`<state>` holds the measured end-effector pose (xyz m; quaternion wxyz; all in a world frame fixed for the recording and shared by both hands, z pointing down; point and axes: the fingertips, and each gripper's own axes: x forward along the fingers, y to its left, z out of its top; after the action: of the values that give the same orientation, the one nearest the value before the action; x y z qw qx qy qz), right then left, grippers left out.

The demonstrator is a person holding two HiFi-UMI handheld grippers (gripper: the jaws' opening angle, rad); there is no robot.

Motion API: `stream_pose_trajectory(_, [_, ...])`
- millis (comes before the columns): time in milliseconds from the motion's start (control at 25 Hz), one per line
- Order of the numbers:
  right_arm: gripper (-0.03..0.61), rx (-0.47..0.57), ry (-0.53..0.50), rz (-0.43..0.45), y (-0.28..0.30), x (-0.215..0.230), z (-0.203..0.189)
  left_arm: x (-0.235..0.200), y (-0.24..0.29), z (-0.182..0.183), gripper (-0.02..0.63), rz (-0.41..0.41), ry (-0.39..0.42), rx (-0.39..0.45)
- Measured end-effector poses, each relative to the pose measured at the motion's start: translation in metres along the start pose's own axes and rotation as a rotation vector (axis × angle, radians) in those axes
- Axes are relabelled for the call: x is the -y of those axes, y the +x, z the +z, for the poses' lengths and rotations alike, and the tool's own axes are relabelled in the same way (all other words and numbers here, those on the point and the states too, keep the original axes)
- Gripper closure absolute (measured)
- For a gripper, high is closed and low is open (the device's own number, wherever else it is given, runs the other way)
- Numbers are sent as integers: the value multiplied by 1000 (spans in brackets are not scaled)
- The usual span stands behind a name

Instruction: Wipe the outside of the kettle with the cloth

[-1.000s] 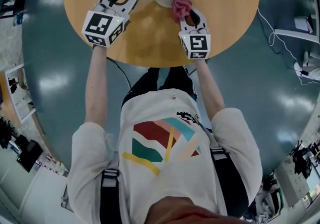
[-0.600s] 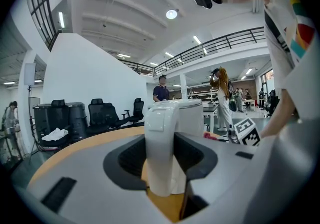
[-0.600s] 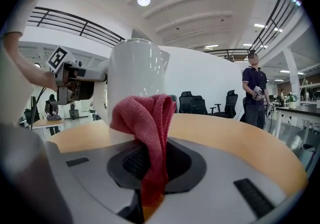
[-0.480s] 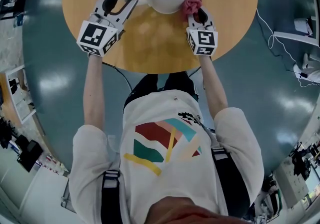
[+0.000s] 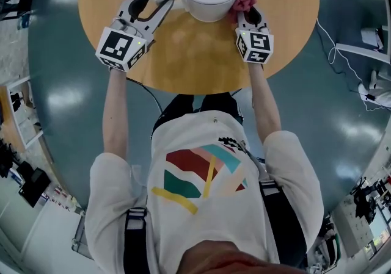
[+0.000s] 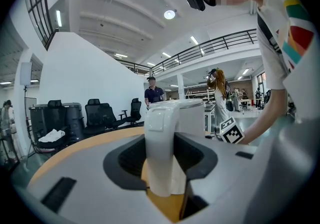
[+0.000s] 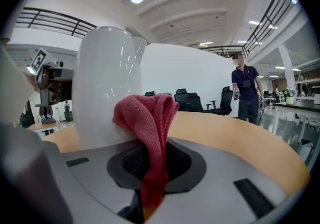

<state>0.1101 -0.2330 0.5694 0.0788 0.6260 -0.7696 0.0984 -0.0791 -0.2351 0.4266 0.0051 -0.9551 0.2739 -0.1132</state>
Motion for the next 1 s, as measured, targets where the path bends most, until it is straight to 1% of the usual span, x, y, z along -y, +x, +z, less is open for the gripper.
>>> stream_pose_trajectory(80, [531,6,-29,-3,-7,4,12,1,-1,2,410,-2,6,1])
stream_pose_trajectory(200, [531,22,-100,13,-22,8,42,-2,-3,4,410,-3,-3,10])
stream_pose_trajectory(280, [531,31,-161,18,-30,7,71,-9,-7,5,410,-3,-15,8])
stream_pose_trajectory(400, [531,51,-279,39,-38,1,124,-14,-10,6,410,-10,-9,-10])
stream_pose_trajectory(480, [531,65,-395,81,-47,-7,158,-7,-9,4,410,-8,-4,-18])
stream_pose_trajectory(560, [531,67,-549,113,-55,-18,188,2,-7,3,410,-2,-1,-24])
stream_pose_trajectory(640, [532,50,-720,136,-56,-31,212,5,-8,4,410,3,3,-31])
stream_pose_trajectory(720, [531,12,-871,169,-49,-46,231,5,-8,7,410,5,10,-32])
stream_pose_trajectory(800, [531,-40,-1001,212,-37,-63,239,6,-7,9,410,11,17,-32])
stream_pose_trajectory(880, [531,-93,-1116,244,-24,-78,238,7,-7,9,410,17,20,-37])
stream_pose_trajectory(1000, [531,-143,-1237,266,-11,-96,235,10,-8,10,410,23,17,-41])
